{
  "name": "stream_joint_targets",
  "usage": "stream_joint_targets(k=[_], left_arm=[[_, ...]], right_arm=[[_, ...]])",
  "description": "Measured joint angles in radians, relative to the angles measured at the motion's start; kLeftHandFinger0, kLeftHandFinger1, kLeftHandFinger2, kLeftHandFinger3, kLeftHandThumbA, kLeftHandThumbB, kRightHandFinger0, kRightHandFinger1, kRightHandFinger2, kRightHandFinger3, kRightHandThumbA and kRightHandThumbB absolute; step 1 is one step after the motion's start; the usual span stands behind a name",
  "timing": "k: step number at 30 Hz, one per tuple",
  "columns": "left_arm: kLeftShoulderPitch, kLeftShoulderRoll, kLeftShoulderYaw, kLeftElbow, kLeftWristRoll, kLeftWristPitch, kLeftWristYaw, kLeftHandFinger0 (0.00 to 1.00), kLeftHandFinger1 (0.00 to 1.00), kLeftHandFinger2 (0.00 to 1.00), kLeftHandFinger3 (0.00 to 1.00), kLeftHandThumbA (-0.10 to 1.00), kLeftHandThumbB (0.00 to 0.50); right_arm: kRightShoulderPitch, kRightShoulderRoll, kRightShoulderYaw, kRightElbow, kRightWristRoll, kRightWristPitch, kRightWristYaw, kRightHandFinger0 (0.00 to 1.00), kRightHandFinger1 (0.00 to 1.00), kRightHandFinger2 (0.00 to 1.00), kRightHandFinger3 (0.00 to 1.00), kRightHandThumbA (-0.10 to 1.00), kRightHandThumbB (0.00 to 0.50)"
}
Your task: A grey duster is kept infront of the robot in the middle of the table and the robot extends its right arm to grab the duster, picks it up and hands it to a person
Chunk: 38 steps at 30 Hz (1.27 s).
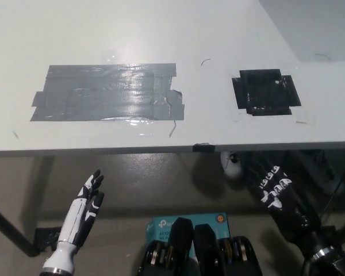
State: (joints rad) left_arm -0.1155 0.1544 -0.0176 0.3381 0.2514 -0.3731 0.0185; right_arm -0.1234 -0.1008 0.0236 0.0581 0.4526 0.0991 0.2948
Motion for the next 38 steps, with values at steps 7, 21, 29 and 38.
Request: stream_joint_targets(k=[7,21,29,38], left_arm=[[0.000,0.000,0.000,0.000,0.000,0.000,0.000,1.00,1.00,1.00,1.00,1.00,0.282],[0.000,0.000,0.000,0.000,0.001,0.000,0.000,1.00,1.00,1.00,1.00,1.00,0.282],[0.000,0.000,0.001,0.000,0.001,0.000,0.000,1.00,1.00,1.00,1.00,1.00,0.294],[0.000,0.000,0.001,-0.001,0.003,0.000,0.000,1.00,1.00,1.00,1.00,1.00,0.288]], right_arm=[[-0.001,-0.005,0.032,0.013,-0.140,-0.062,-0.023,1.00,1.00,1.00,1.00,1.00,0.349],[-0.006,-0.045,0.092,0.029,-0.408,-0.104,-0.101,1.00,1.00,1.00,1.00,1.00,0.403],[-0.011,-0.046,0.092,0.029,-0.484,-0.105,-0.129,1.00,1.00,1.00,1.00,1.00,0.398],[-0.011,-0.046,0.092,0.029,-0.513,-0.105,-0.136,1.00,1.00,1.00,1.00,1.00,0.408]])
